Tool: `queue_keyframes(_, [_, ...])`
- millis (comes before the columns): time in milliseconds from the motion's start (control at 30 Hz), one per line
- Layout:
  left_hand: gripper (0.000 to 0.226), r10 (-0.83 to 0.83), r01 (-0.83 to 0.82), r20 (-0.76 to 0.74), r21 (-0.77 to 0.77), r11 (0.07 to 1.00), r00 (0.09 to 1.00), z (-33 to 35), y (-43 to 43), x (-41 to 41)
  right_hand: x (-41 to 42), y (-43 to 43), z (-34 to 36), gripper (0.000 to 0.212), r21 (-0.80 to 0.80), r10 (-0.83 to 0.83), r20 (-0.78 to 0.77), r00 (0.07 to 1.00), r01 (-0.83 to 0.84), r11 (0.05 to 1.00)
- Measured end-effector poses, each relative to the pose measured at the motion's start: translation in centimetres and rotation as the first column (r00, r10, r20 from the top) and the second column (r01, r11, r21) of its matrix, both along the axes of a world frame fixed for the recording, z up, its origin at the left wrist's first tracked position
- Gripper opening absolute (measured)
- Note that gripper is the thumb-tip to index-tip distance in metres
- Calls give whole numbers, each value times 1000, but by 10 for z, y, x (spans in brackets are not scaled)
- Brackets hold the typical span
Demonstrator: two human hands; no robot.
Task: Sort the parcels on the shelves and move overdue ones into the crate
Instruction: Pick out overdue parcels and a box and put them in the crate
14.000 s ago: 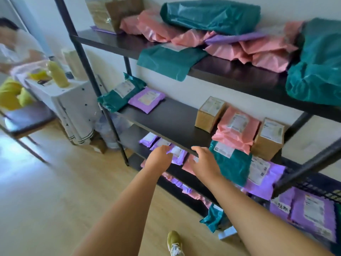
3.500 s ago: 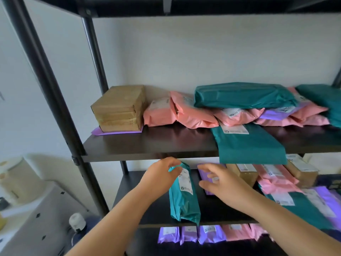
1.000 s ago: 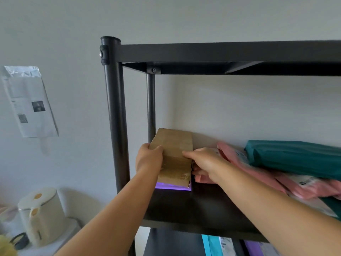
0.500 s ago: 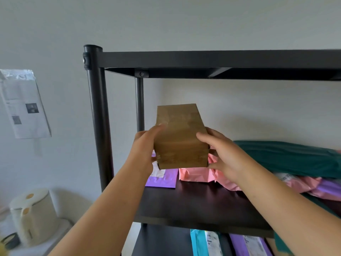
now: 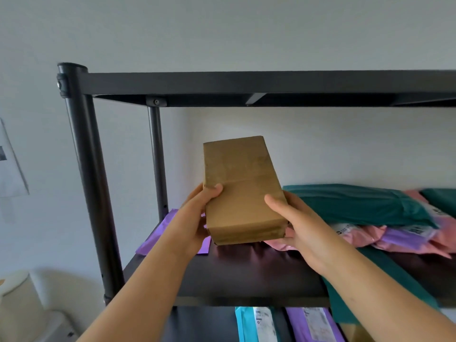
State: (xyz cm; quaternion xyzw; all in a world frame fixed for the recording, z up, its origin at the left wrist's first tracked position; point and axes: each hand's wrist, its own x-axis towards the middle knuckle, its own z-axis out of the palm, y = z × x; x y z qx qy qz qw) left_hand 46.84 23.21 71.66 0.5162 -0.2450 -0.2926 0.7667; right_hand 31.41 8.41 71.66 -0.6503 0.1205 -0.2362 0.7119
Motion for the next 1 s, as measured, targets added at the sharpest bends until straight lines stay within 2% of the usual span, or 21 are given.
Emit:
queue_keyframes(133, [55, -22, 21, 77, 13, 1000, 997, 4, -2, -7, -3, -2, 0, 45, 86, -53, 3, 999, 53, 995])
queue_keyframes(200, [48, -20, 20, 42, 6, 1000, 999, 6, 0, -9, -4, -3, -1, 41, 152, -61, -2, 998, 61, 987])
queue_keyframes(333, [48, -28, 29, -53, 13, 1000, 998, 12, 4, -8, -4, -2, -3, 42, 266, -22, 3, 1000, 21, 964])
queue_keyframes(433, [30, 81, -80, -18, 30, 996, 997, 10, 4, -9, -1, 1, -5, 46, 50, -95, -72, 993, 99, 994])
queue_keyframes(500, [26, 128, -129, 20, 9, 992, 992, 9, 2, -15, 0, 4, -4, 61, -38, -152, -85, 985, 149, 988])
queue_keyframes(567, [38, 176, -175, 62, -13, 984, 983, 10, 1, -21, -1, 9, -2, 76, -128, -156, -102, 982, 143, 981])
queue_keyframes(667, [70, 281, -292, 189, 34, 956, 941, 14, -2, -27, -1, 17, 2, 103, -287, -122, -150, 981, 75, 955])
queue_keyframes(733, [76, 324, -359, 305, 63, 931, 895, 18, -4, -35, 1, 18, 2, 121, -361, -130, -204, 970, 49, 931])
queue_keyframes(800, [78, 335, -389, 380, 74, 918, 862, 21, -6, -41, 3, 16, 2, 127, -378, -128, -229, 965, 33, 925])
queue_keyframes(900, [56, 339, -388, 362, 69, 919, 868, 25, -4, -41, 2, 13, 3, 114, -302, -83, -208, 975, 17, 953])
queue_keyframes(1000, [32, 278, -295, 249, 35, 955, 928, 25, 0, -36, -1, 10, 3, 86, -165, -6, -151, 988, -19, 986])
